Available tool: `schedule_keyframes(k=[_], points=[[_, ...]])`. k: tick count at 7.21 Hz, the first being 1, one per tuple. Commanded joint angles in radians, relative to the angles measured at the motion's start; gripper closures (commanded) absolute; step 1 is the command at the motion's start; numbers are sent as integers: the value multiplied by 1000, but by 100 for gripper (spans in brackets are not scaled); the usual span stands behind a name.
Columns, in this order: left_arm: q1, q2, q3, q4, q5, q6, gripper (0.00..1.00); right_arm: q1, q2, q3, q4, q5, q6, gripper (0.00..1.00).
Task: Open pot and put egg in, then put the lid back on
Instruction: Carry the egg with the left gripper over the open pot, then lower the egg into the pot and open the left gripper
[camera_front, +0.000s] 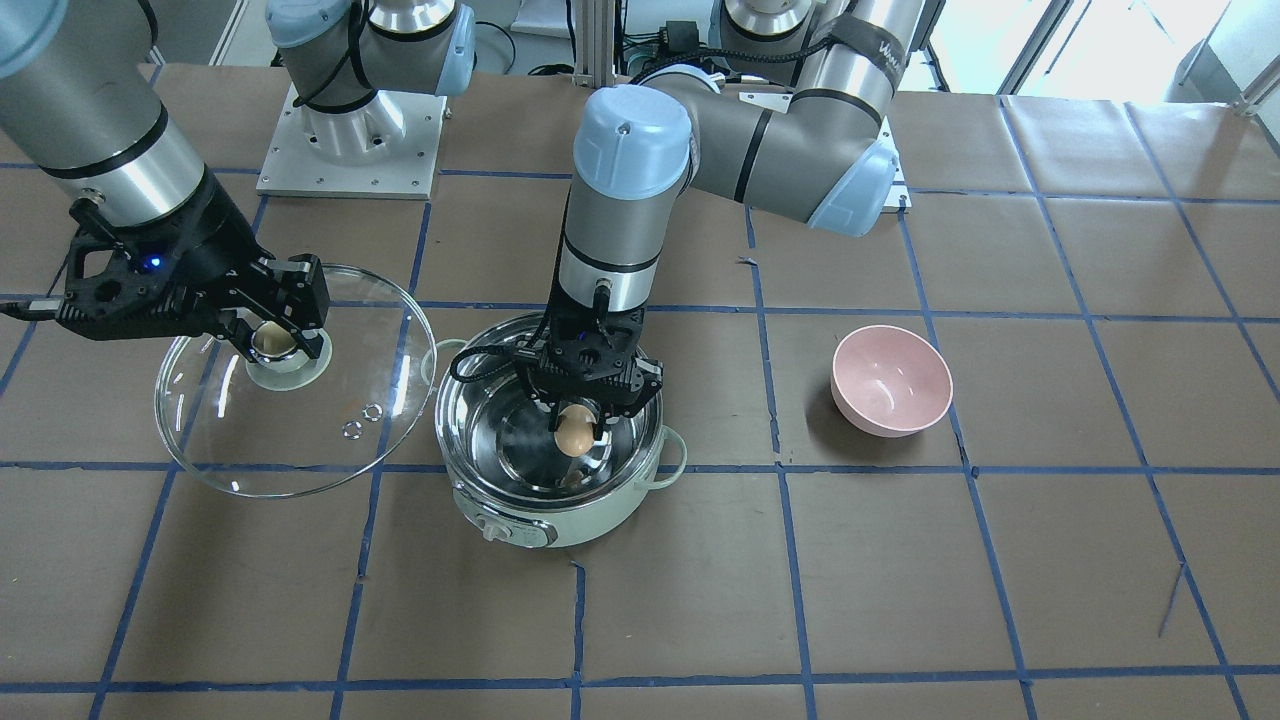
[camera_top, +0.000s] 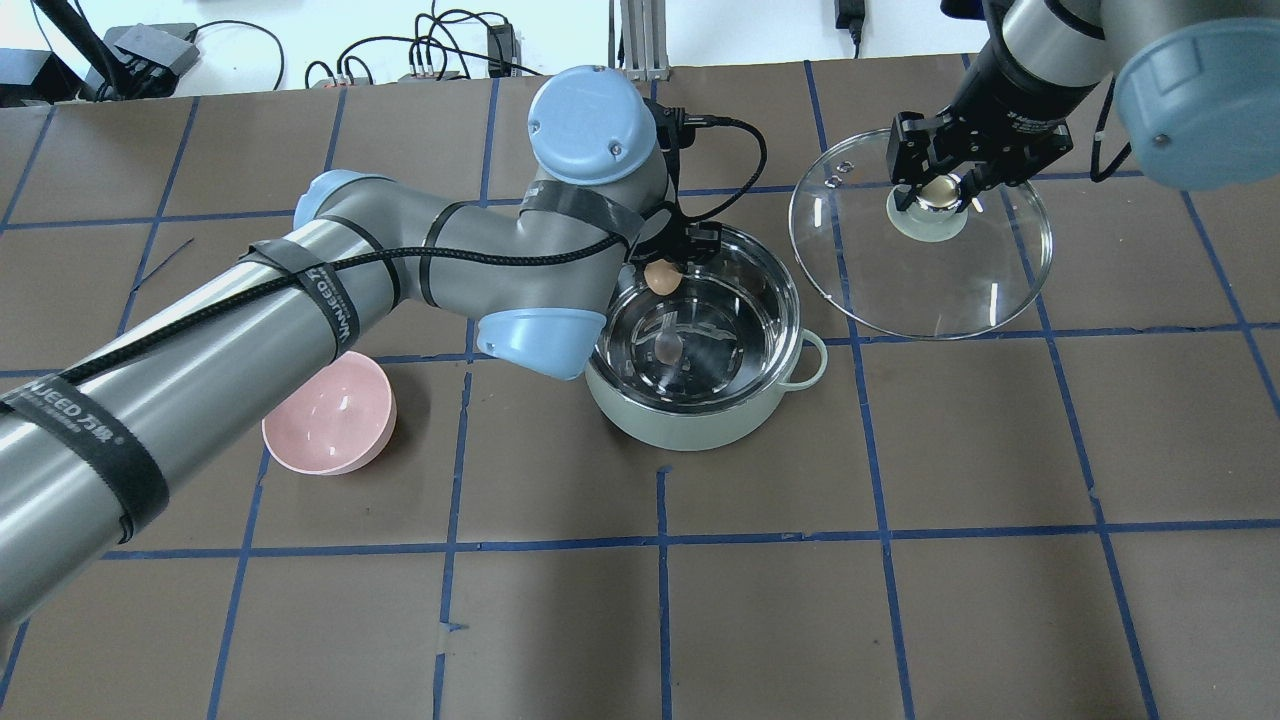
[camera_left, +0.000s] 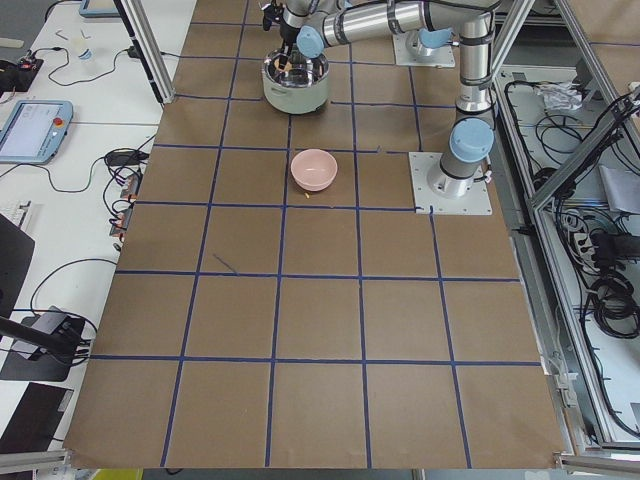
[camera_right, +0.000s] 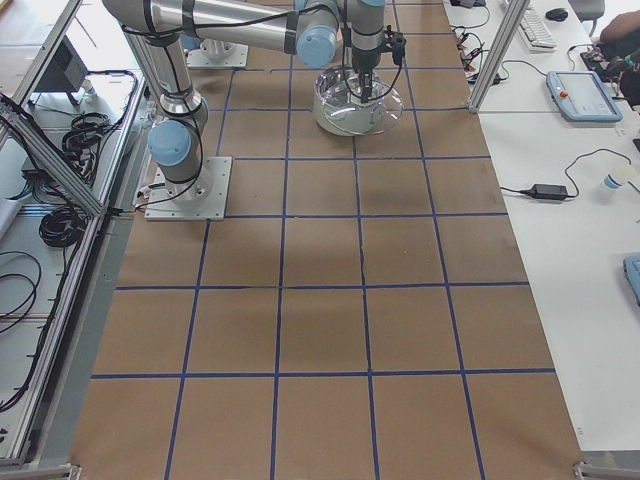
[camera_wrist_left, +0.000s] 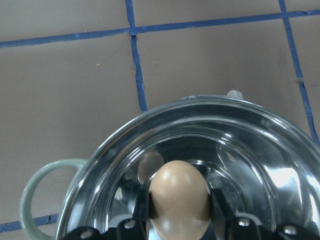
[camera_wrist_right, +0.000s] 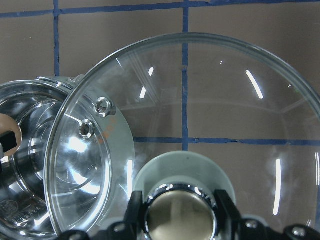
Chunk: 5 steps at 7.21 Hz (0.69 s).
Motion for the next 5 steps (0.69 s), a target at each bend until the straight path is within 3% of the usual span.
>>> schedule_keyframes(k=[1, 5], points=[[-4, -44, -3, 58, 12, -6, 89, 2, 0, 0, 0, 0, 0, 59], [-12, -79, -15, 97, 12, -6, 88, 5, 0, 3, 0, -4, -3, 59]])
